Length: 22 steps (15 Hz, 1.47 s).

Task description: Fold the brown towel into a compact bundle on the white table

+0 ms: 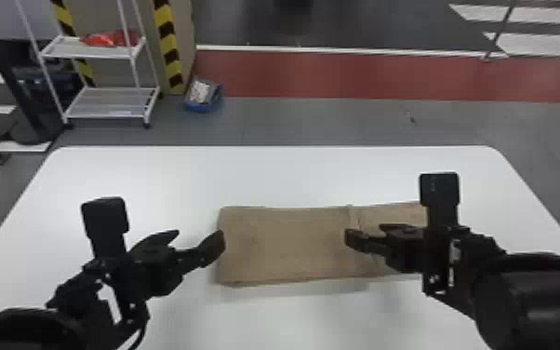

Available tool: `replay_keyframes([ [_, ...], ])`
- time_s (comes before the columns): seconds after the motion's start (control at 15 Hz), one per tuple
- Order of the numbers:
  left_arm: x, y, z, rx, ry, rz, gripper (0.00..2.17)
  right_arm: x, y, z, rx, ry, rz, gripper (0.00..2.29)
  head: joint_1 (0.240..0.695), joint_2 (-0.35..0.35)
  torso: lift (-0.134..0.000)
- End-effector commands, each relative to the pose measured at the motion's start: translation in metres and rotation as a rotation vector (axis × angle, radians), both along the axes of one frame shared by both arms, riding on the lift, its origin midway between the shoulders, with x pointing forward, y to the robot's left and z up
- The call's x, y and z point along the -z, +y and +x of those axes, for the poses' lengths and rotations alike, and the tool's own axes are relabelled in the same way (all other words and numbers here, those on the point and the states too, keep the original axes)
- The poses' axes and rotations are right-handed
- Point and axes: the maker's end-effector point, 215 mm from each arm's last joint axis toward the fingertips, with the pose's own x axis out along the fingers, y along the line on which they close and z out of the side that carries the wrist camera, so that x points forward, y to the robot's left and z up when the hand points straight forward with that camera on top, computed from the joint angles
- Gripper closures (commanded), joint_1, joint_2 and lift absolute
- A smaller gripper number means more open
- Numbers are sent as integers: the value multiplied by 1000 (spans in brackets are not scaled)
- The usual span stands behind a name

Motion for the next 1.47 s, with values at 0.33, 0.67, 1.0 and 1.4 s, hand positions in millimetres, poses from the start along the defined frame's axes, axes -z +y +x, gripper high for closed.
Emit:
replay_keyframes([
  [0.33, 1, -1, -7, 5, 4, -1, 87, 13, 6, -2, -3, 26, -10, 336, 695, -25, -124],
  [0.67, 0, -5, -10, 10, 2, -4, 87, 14, 1, 5, 6, 32, -21, 468, 695, -31, -124],
  [1.0, -1, -7, -12, 14, 2, -4, 87, 19, 0, 2, 6, 58, -19, 802, 695, -38, -124],
  [1.4, -5, -8, -14, 19, -3, -2, 87, 20, 4, -7, -5, 73, -6, 1146, 695, -41, -124],
])
